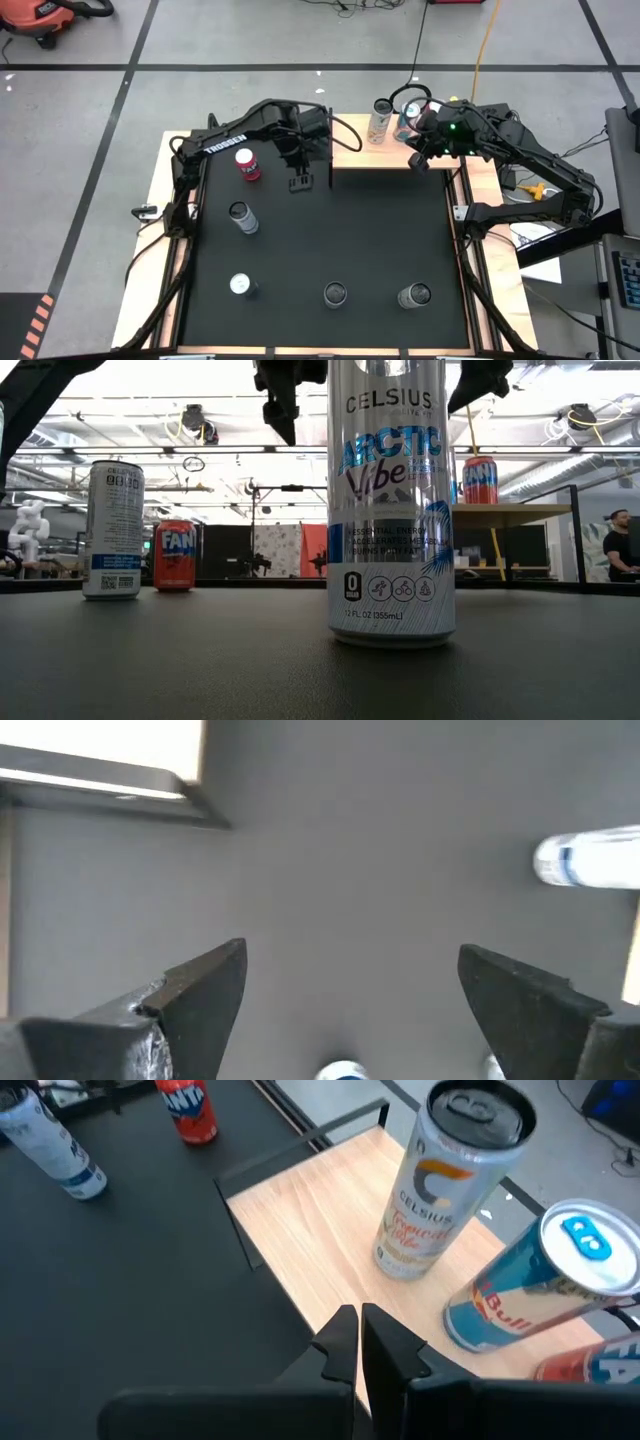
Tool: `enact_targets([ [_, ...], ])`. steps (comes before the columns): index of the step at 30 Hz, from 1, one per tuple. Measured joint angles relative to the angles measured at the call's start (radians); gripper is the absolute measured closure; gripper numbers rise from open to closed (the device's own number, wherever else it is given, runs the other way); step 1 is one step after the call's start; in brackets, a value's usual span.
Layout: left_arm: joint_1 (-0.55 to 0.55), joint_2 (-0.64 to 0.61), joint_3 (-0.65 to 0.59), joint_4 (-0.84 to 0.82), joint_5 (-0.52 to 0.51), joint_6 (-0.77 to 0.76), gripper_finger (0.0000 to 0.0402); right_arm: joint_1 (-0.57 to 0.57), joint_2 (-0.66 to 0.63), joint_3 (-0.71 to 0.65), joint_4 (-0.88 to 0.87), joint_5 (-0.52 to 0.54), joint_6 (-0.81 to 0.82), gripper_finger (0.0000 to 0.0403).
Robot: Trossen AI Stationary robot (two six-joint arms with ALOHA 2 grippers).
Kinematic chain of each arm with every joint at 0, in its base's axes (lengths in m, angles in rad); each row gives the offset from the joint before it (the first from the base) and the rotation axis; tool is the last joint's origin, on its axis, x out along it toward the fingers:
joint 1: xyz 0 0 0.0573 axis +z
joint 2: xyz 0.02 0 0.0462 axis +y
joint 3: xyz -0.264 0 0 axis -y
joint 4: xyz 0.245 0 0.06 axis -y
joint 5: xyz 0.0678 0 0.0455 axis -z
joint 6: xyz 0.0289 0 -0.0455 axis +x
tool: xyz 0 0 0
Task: Place canned beverage on shelf
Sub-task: Put the bottom white blue soda can on the shelf
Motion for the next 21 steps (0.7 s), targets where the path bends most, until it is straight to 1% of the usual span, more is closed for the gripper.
enact_targets([
  [3, -0.025, 0.000, 0.000, 0.000, 0.056, 0.000, 0.0042, 0.000, 0.000, 0.000, -0.018, 0.000, 0.000, 0.0403],
  [7, -0.057, 0.000, 0.000, -0.001, 0.062, -0.008, 0.0042, 0.000, 0.000, 0.000, -0.038, 0.000, 0.000, 0.0403],
  [12, -0.071, 0.000, 0.000, -0.002, -0.063, -0.102, 0.0042, 0.000, 0.000, 0.000, -0.067, 0.000, 0.000, 0.0403],
  [16, -0.074, -0.015, 0.000, -0.002, -0.146, -0.105, 0.0042, 0.000, -0.002, 0.000, -0.099, 0.000, 0.000, 0.0403],
  [21, -0.065, -0.058, 0.001, -0.003, -0.184, -0.105, 0.0042, 0.000, -0.021, 0.000, -0.122, 0.000, 0.000, 0.0403],
])
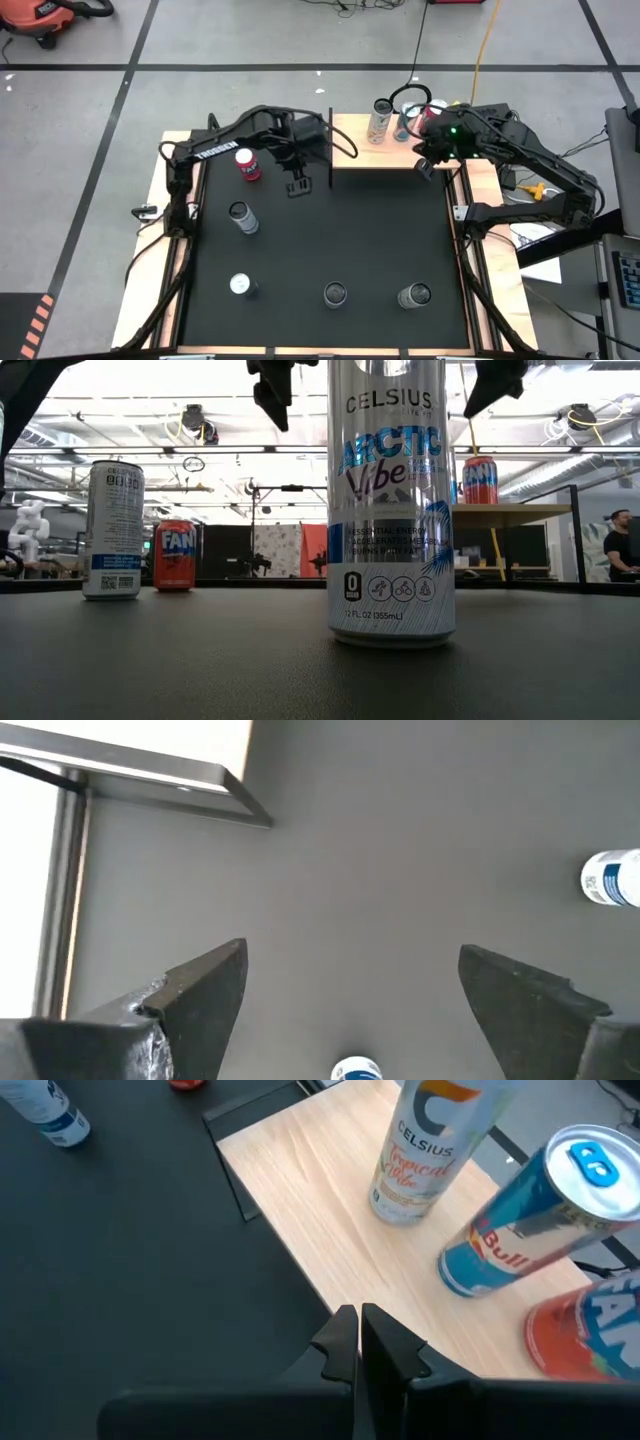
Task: Place canned beverage on shelf
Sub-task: Put the bottom white blue soda can on the shelf
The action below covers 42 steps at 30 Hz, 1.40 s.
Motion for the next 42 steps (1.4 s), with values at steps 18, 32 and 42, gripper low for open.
enact_targets([
  [18, -0.128, -0.164, 0.000, 0.000, 0.002, -0.264, 0.0042, 0.000, -0.126, 0.000, -0.024, -0.004, 0.029, 0.0403],
  [32, -0.322, -0.168, 0.000, 0.000, -0.011, -0.311, 0.0042, 0.000, -0.126, 0.000, -0.024, -0.005, 0.056, 0.0403],
  [42, -0.392, -0.086, 0.000, 0.020, -0.086, -0.389, 0.0042, 0.000, -0.126, 0.000, -0.015, -0.005, 0.056, 0.0403],
])
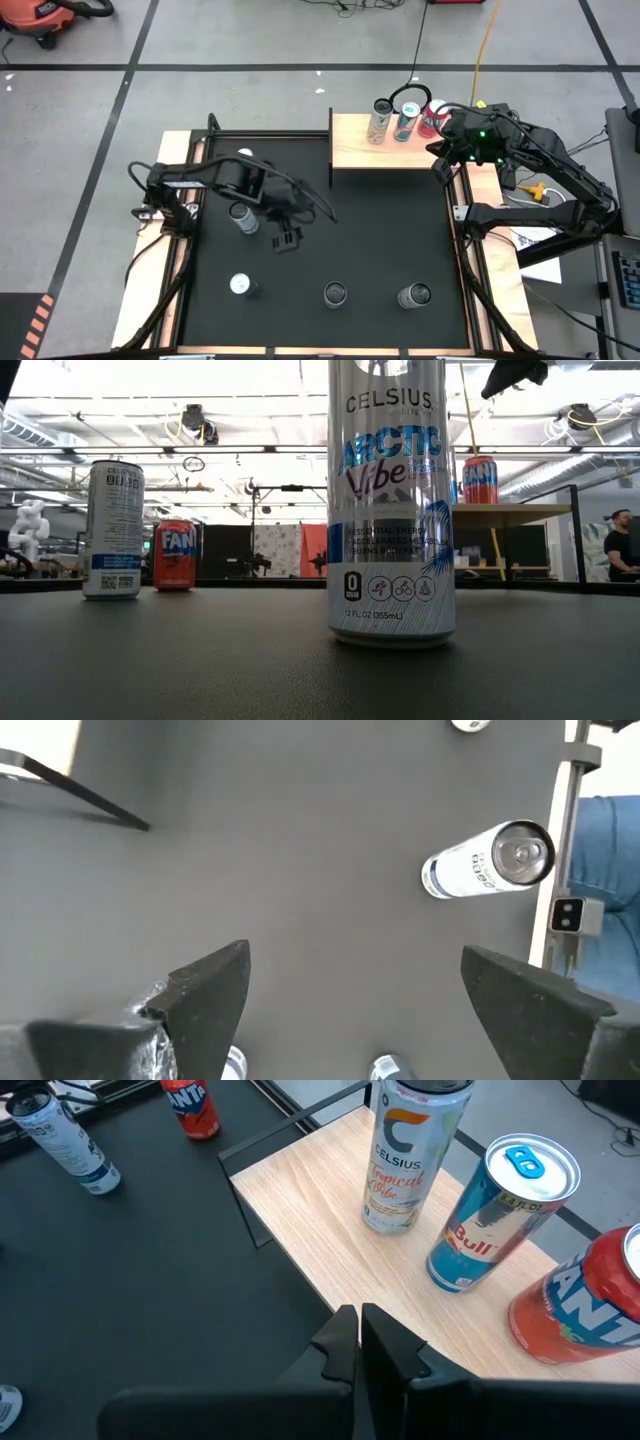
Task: Place canned beverage on shelf
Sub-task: Put the bottom white blue soda can on the shelf
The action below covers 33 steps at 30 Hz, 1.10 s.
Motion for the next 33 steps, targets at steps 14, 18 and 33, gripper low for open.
enact_targets([
  [14, -0.050, 0.160, 0.000, 0.169, 0.000, 0.004, 0.0042, 0.000, 0.000, 0.000, -0.016, -0.001, 0.020, 0.0403],
  [18, -0.078, 0.206, 0.000, 0.186, 0.004, -0.001, 0.0042, 0.000, 0.000, 0.000, -0.015, -0.004, 0.016, 0.0403],
  [33, -0.151, 0.286, 0.000, 0.337, 0.172, -0.129, 0.0042, 0.000, 0.000, 0.000, -0.051, -0.005, -0.038, 0.0403],
])
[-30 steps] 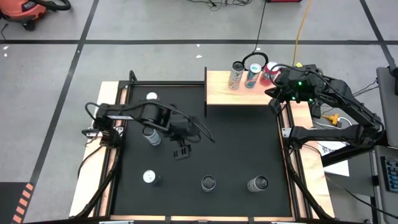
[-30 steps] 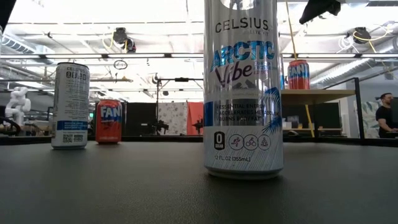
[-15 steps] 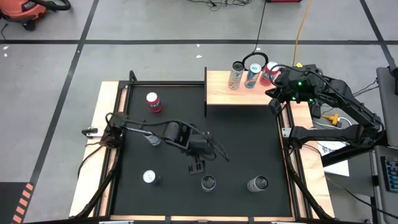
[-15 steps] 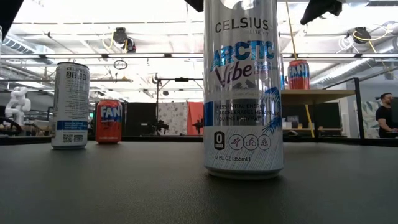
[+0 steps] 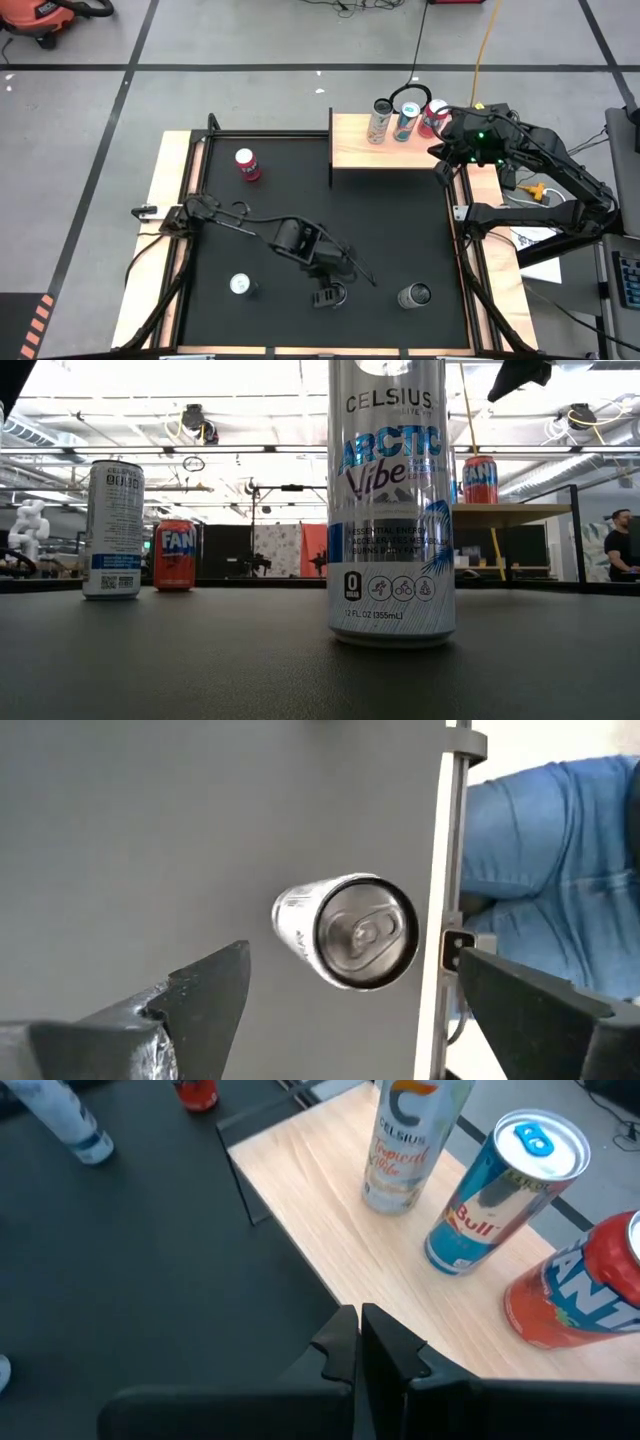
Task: Place canned beverage on shelf
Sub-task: Put the bottom white blue soda can on the shelf
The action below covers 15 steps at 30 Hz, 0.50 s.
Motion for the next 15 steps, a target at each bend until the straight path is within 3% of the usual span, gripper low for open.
enact_targets([
  [15, -0.033, 0.068, -0.001, 0.057, 0.003, -0.006, 0.0042, 0.000, 0.000, 0.000, -0.013, 0.000, -0.018, 0.0403],
])
